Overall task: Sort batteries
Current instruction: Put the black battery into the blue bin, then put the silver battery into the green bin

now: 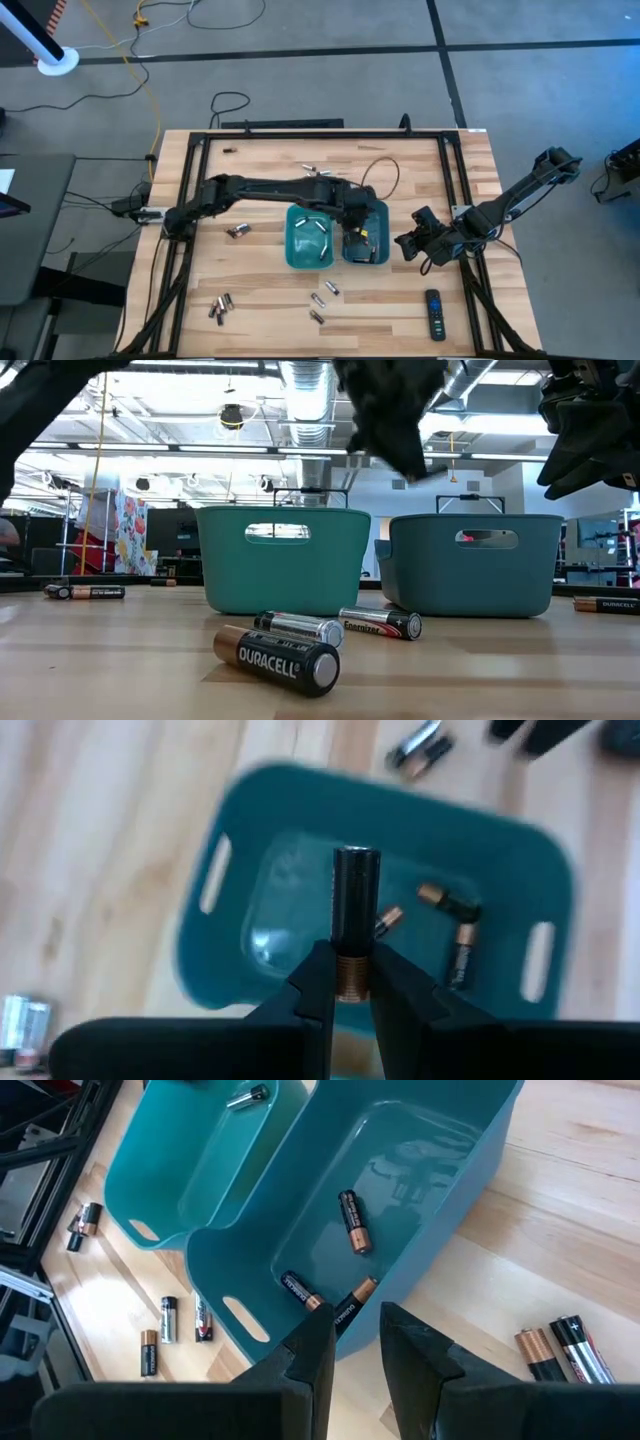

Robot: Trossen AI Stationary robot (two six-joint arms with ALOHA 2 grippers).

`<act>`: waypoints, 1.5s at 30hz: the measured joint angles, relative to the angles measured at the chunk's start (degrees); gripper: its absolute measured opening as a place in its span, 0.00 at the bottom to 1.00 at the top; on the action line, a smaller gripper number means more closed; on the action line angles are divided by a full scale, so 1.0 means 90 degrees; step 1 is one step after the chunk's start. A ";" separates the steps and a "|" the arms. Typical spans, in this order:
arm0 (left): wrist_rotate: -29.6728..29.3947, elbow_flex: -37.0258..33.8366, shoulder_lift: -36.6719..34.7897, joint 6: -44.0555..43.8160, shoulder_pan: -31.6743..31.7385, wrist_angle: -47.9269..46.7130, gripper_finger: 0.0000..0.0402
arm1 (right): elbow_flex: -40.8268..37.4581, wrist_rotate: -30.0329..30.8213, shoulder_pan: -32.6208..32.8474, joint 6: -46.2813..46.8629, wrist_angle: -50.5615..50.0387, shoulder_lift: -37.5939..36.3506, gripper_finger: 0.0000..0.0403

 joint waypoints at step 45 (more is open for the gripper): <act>0.0687 0.1085 0.0832 -0.0558 -0.0233 -0.0870 0.44 | 0.0000 0.0000 0.0000 0.0001 -0.0023 -0.0001 0.26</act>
